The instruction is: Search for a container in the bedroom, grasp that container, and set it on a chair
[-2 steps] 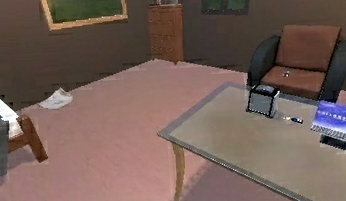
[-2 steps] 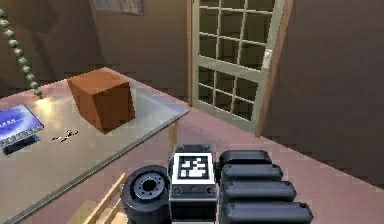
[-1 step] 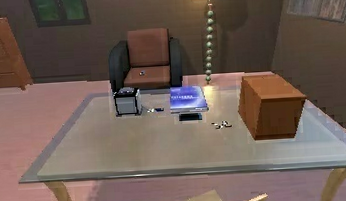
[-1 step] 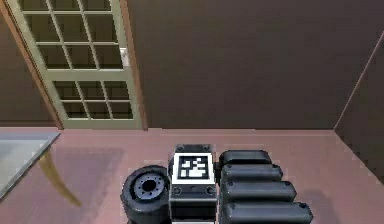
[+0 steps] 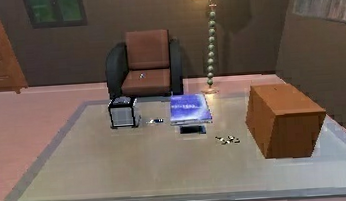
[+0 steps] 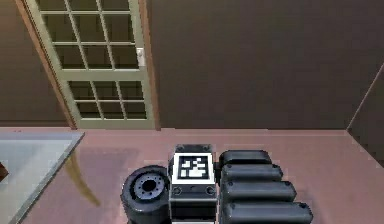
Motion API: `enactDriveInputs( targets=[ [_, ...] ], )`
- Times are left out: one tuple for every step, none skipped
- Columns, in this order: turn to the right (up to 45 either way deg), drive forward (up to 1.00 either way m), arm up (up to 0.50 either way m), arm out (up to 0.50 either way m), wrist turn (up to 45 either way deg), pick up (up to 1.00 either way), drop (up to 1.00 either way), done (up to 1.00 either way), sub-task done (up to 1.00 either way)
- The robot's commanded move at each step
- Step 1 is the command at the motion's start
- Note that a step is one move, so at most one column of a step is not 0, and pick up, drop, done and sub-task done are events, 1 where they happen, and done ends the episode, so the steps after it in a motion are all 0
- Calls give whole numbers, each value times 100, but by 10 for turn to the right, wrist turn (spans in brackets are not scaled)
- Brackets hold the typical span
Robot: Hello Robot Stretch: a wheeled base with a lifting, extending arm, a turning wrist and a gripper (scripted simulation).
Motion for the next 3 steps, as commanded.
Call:
enactDriveInputs(
  targets=[
    [-450, 0, 0, 0, 0, 0, 0, 0, 0],
    [-210, 0, 0, 0, 0, 0, 0, 0, 0],
    [0, 0, 0, 18, 0, 0, 0, 0, 0]
  ],
)
